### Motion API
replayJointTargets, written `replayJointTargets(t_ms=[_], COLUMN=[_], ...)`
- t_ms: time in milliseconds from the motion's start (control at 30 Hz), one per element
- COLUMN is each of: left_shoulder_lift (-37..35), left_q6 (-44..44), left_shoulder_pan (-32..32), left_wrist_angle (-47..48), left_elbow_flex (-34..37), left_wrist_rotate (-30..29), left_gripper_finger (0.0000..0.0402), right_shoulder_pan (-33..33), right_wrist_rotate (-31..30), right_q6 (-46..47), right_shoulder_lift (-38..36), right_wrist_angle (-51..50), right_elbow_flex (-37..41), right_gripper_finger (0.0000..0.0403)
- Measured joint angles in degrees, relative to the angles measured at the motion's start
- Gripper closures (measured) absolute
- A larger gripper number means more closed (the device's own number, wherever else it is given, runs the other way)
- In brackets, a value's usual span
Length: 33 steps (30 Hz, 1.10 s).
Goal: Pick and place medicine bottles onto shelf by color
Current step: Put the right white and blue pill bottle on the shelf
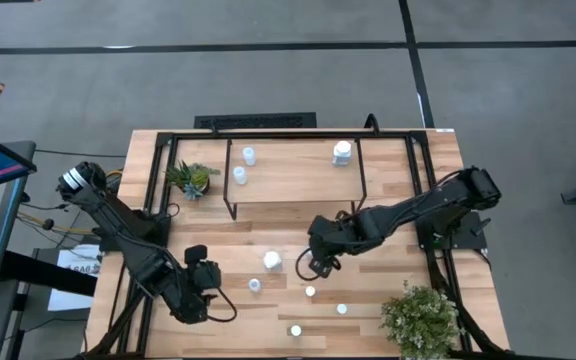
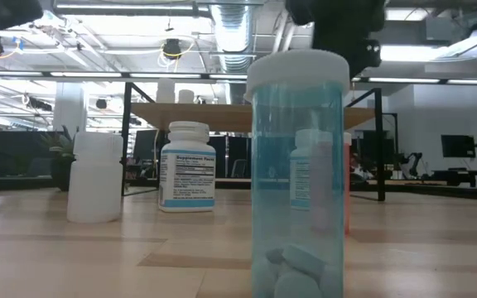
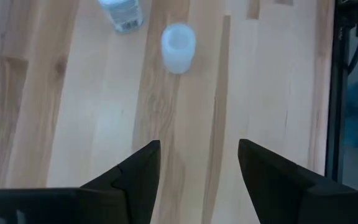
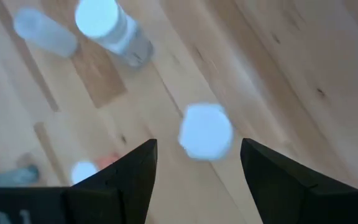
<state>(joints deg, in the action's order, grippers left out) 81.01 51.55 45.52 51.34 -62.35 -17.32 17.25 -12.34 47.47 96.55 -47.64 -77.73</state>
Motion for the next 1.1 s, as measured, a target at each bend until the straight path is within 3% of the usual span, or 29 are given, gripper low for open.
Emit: replayJointTargets(t_ms=[300,1100], left_shoulder_lift=[-2.82,-2.66], left_q6=[3.14,2.7], left_shoulder_pan=[0.91,0.89], left_wrist_angle=[-0.03,0.29], left_elbow_flex=[2.43,2.4], left_wrist_rotate=[-1.55,-1.53], left_gripper_finger=[0.0201,0.0201], right_shoulder_pan=[-1.28,-1.96], right_wrist_rotate=[0.35,1.77], right_q6=[-0.06,-4.03], right_shoulder_lift=[6.15,11.39], right_wrist_angle=[0.18,1.4], right_elbow_flex=[0.0,-0.43], right_gripper_finger=[0.0148,0.0148])
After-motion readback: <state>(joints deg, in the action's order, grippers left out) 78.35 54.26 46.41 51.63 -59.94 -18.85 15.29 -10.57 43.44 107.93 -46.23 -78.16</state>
